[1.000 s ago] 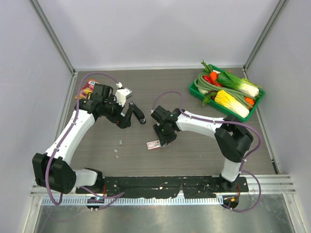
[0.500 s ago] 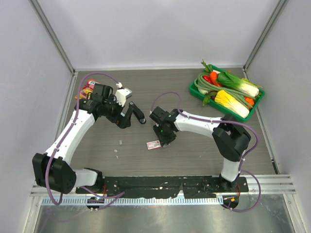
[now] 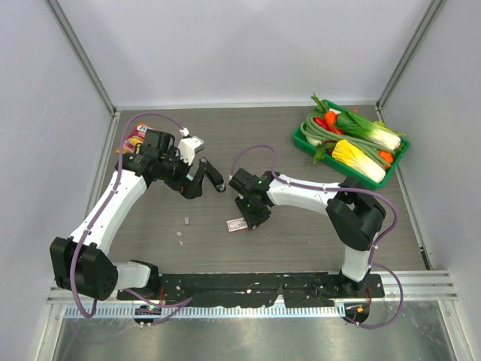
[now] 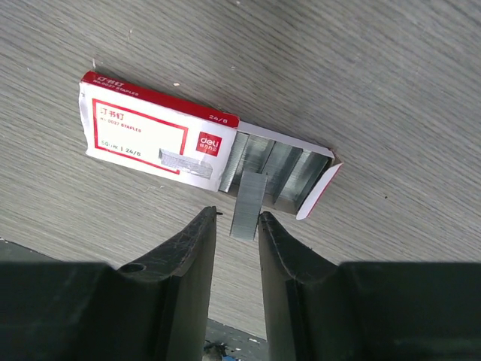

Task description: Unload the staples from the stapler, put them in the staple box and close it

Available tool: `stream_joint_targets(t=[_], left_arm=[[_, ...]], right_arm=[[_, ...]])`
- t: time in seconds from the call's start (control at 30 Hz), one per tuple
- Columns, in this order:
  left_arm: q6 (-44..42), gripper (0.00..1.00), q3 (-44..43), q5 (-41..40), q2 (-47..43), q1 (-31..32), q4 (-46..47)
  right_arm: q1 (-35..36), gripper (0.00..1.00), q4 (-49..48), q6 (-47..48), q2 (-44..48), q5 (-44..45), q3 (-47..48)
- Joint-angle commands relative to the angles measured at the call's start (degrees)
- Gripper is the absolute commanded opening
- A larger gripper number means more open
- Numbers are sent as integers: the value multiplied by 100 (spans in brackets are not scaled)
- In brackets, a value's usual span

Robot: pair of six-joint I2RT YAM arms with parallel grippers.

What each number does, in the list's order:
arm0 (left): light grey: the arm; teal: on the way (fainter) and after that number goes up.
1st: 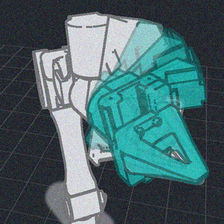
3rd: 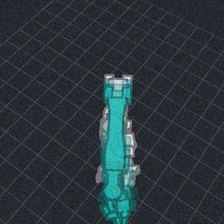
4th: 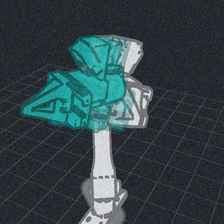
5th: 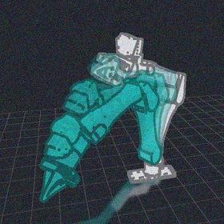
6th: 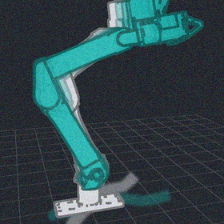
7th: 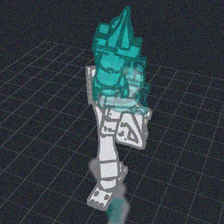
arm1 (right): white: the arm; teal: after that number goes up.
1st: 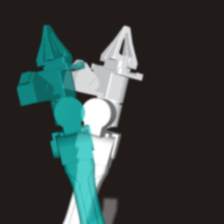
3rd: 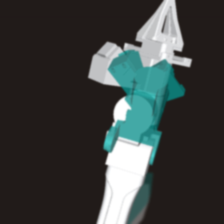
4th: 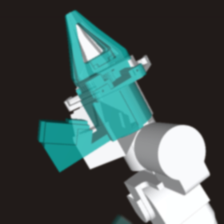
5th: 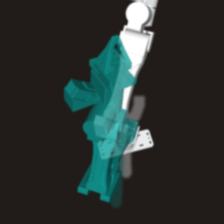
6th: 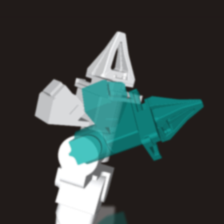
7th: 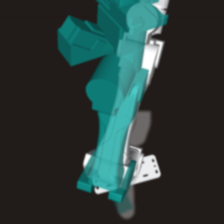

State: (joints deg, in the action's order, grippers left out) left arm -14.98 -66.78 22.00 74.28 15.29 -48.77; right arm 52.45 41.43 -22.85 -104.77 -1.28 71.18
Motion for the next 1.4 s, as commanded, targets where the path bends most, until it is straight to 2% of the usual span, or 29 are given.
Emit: stream_joint_targets(t=[0.0, 0.3, 0.5, 0.93, 1.37], left_arm=[[22, 100, -63, -29, -107, -26, 26], [13, 100, -10, -64, -107, -35, 43], [13, 100, 25, -55, -116, -44, 70], [22, 100, 51, -3, -107, -44, 79], [22, 100, 166, 15, -142, -52, 105]], right_arm=[[46, 34, 23, -35, -8, 101, 230], [46, 27, 23, -26, -78, 286, 212], [46, 18, 40, -44, -17, 356, 256], [46, 16, -56, -176, 203, 576, 239], [47, 13, -574, -351, 343, 682, -7]])
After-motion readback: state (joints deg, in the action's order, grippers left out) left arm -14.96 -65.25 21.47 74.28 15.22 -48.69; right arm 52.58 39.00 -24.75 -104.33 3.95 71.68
